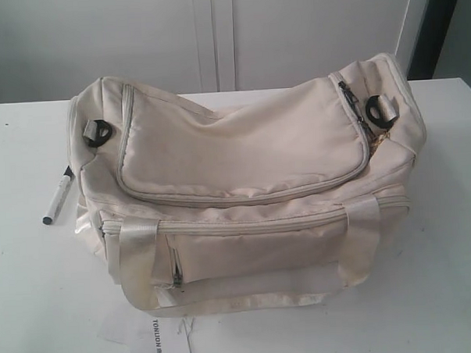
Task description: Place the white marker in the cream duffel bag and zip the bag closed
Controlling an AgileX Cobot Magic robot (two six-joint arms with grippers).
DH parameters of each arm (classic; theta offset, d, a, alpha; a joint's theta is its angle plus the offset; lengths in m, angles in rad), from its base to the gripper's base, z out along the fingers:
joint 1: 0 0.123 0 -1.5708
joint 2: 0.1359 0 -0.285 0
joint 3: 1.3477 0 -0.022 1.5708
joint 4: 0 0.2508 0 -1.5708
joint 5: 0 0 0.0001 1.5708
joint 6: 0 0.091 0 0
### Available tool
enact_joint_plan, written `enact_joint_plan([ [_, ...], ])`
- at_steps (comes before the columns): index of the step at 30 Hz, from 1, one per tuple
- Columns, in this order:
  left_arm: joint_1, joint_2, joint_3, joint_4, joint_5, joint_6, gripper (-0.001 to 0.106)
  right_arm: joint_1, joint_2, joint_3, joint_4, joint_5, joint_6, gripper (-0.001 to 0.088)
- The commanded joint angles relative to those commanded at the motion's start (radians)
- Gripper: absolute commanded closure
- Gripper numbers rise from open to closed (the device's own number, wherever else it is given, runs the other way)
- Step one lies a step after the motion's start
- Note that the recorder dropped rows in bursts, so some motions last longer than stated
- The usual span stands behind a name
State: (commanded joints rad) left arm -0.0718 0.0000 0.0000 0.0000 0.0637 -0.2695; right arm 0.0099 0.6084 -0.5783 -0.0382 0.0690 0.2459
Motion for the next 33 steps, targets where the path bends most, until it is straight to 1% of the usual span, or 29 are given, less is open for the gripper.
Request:
enact_joint_plan([
  [15, 0.0, 0.0, 0.0, 0.0, 0.019, -0.002, 0.102, 0.0, 0.284, -0.255, 0.0, 0.262, -0.167, 0.0868],
  [23, 0.0, 0.0, 0.0, 0.0, 0.021, -0.004, 0.102, 0.0, 0.424, -0.382, 0.004, 0.39, -0.201, 0.0868],
  [26, 0.0, 0.0, 0.0, 0.0, 0.043, -0.011, 0.102, 0.0, 0.481, -0.439, 0.007, 0.45, -0.219, 0.0868],
  [33, 0.0, 0.0, 0.0, 0.0, 0.06, -0.027, 0.102, 0.0, 0.614, -0.564, 0.103, 0.581, -0.356, 0.0868],
])
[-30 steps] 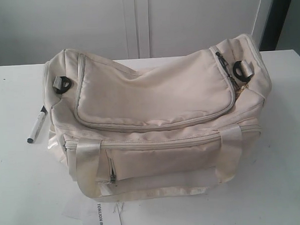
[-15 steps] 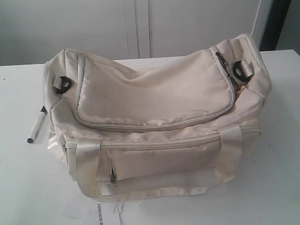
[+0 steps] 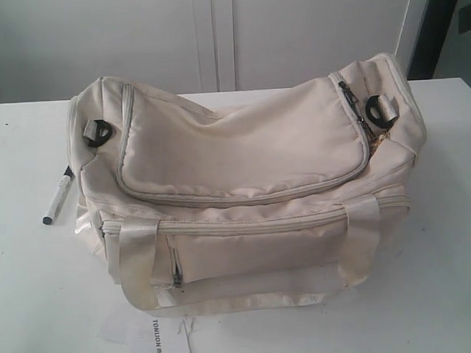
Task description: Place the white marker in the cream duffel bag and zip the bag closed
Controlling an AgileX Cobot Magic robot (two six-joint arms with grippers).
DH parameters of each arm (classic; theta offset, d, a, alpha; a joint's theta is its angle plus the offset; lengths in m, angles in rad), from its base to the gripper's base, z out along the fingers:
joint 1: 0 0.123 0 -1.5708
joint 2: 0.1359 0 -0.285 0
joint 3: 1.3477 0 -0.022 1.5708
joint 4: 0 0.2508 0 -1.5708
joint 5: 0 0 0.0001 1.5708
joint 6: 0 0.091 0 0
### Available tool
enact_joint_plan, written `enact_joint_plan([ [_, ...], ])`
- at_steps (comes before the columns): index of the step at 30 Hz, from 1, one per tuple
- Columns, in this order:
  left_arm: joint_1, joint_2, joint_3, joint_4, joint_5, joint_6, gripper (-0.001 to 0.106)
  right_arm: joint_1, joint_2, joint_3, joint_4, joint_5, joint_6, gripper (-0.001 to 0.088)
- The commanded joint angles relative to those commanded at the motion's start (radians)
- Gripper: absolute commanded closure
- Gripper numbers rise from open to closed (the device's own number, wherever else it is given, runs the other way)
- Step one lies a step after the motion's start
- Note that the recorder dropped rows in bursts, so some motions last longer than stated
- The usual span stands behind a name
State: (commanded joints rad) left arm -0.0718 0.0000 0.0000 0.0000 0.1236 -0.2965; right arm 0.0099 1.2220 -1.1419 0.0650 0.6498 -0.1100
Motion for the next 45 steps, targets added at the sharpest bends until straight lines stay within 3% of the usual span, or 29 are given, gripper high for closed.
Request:
enact_joint_plan([
  [4, 0.0, 0.0, 0.0, 0.0, 0.0, 0.0, 0.102, 0.0, 0.07, -0.06, 0.07, 0.046, -0.06, 0.0812],
  [15, 0.0, 0.0, 0.0, 0.0, 0.0, 0.0, 0.102, 0.0, 0.225, -0.147, 0.173, 0.059, -0.156, 0.0331],
  [18, 0.0, 0.0, 0.0, 0.0, 0.0, 0.0, 0.102, 0.0, 0.262, -0.164, 0.173, 0.059, -0.156, 0.0265],
  [35, 0.0, 0.0, 0.0, 0.0, 0.0, 0.0, 0.102, 0.0, 0.453, -0.265, 0.195, 0.022, -0.156, 0.0268],
  [43, 0.0, 0.0, 0.0, 0.0, 0.0, 0.0, 0.102, 0.0, 0.525, -0.266, 0.201, -0.019, -0.156, 0.0309],
  [45, 0.0, 0.0, 0.0, 0.0, 0.0, 0.0, 0.102, 0.0, 0.536, -0.267, 0.209, -0.026, -0.156, 0.0378],
])
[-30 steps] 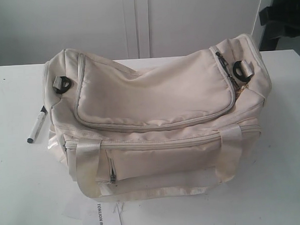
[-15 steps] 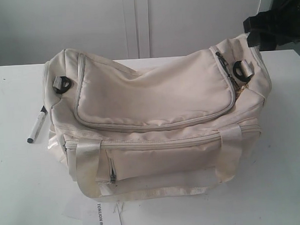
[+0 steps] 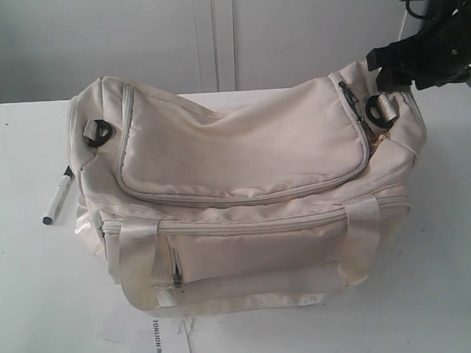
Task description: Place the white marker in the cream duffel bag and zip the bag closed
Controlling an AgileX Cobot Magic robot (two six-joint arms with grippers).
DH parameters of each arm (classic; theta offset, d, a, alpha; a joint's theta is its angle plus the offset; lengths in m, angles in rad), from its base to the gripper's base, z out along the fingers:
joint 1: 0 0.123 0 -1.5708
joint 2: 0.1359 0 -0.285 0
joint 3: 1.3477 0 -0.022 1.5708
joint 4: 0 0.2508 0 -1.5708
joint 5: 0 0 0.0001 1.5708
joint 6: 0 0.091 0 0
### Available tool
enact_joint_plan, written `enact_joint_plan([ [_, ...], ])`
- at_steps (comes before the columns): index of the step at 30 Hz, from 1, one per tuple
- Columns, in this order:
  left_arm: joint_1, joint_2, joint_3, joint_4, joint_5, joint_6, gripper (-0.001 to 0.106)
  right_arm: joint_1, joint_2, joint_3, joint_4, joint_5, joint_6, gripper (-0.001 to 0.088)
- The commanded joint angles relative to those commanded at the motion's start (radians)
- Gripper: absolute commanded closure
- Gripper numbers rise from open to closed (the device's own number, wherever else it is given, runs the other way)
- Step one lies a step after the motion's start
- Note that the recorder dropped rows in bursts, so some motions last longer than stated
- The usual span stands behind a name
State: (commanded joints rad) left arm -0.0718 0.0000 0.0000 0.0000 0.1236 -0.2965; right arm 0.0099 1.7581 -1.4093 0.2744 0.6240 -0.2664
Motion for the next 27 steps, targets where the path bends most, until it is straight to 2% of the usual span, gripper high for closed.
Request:
enact_joint_plan([
  [1, 0.0, 0.0, 0.0, 0.0, 0.0, 0.0, 0.102, 0.0, 0.002, 0.0, 0.0, 0.0, 0.0, 0.041],
  [3, 0.0, 0.0, 0.0, 0.0, 0.0, 0.0, 0.102, 0.0, 0.002, 0.0, 0.002, -0.003, 0.0, 0.0588],
  [5, 0.0, 0.0, 0.0, 0.0, 0.0, 0.0, 0.102, 0.0, 0.002, 0.0, 0.002, 0.0, -0.008, 0.0817],
  [6, 0.0, 0.0, 0.0, 0.0, 0.0, 0.0, 0.102, 0.0, 0.002, 0.0, 0.004, 0.0, -0.021, 0.0867],
  [10, 0.0, 0.0, 0.0, 0.0, -0.003, -0.009, 0.102, 0.0, 0.002, 0.0, 0.008, 0.0, -0.026, 0.0868],
  [14, 0.0, 0.0, 0.0, -0.007, -0.063, -0.053, 0.102, 0.0, 0.002, 0.0, 0.017, -0.013, -0.026, 0.0868],
  [16, 0.0, 0.0, 0.0, -0.007, -0.095, -0.137, 0.102, 0.0, 0.002, 0.0, 0.017, -0.012, -0.024, 0.0868],
  [19, 0.0, 0.0, 0.0, -0.007, -0.224, -0.198, 0.102, 0.0, 0.002, 0.0, 0.017, -0.022, -0.024, 0.0868],
  [23, 0.0, 0.0, 0.0, 0.0, -0.431, -0.203, 0.102, 0.0, 0.002, 0.0, 0.017, -0.022, -0.024, 0.0868],
  [24, 0.0, 0.0, 0.0, 0.0, -0.448, -0.203, 0.102, 0.0, 0.002, 0.0, 0.017, -0.022, -0.024, 0.0868],
  [27, 0.0, 0.0, -0.022, 0.009, -0.36, -0.203, 0.105, 0.0, 0.002, 0.0, 0.017, -0.022, -0.024, 0.0868],
])
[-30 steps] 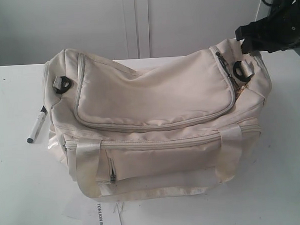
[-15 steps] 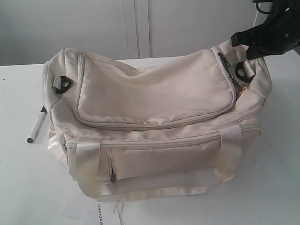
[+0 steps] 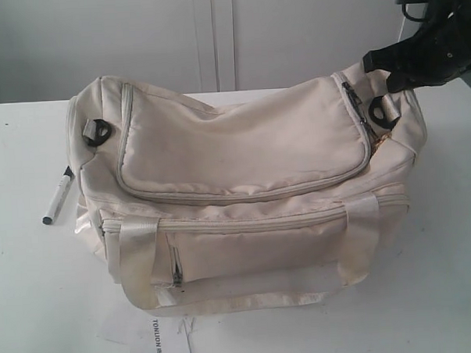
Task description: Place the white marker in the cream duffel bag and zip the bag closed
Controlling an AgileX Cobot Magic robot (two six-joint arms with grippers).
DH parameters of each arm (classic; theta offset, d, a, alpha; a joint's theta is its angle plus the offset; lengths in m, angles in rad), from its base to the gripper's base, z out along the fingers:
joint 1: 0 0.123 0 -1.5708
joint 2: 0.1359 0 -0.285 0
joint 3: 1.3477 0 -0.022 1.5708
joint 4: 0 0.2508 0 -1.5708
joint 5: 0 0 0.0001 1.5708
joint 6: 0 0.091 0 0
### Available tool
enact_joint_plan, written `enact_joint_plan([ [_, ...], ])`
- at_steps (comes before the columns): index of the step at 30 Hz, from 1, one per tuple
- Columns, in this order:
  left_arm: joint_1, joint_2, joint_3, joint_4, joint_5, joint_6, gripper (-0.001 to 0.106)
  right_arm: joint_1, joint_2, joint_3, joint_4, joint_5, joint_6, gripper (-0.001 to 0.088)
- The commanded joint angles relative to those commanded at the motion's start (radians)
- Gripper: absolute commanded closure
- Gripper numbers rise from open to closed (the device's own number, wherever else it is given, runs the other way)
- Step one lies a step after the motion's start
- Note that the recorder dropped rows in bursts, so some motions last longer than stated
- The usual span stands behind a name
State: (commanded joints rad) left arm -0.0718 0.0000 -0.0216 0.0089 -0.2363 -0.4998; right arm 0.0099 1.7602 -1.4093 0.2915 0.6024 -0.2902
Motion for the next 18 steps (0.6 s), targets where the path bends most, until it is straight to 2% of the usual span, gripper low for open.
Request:
enact_joint_plan([
  [4, 0.0, 0.0, -0.061, 0.0, 0.138, 0.006, 0.105, 0.0, 0.0, 0.0, 0.0, -0.002, 0.0, 0.0868],
  [8, 0.0, 0.043, -0.116, 0.004, 0.207, 0.023, 0.105, 0.0, 0.0, 0.0, 0.0, -0.005, 0.002, 0.0868],
  [18, 0.0, 0.272, -0.3, 0.004, 0.379, 0.24, 0.105, 0.0, 0.0, 0.0, 0.0, -0.005, 0.002, 0.0868],
])
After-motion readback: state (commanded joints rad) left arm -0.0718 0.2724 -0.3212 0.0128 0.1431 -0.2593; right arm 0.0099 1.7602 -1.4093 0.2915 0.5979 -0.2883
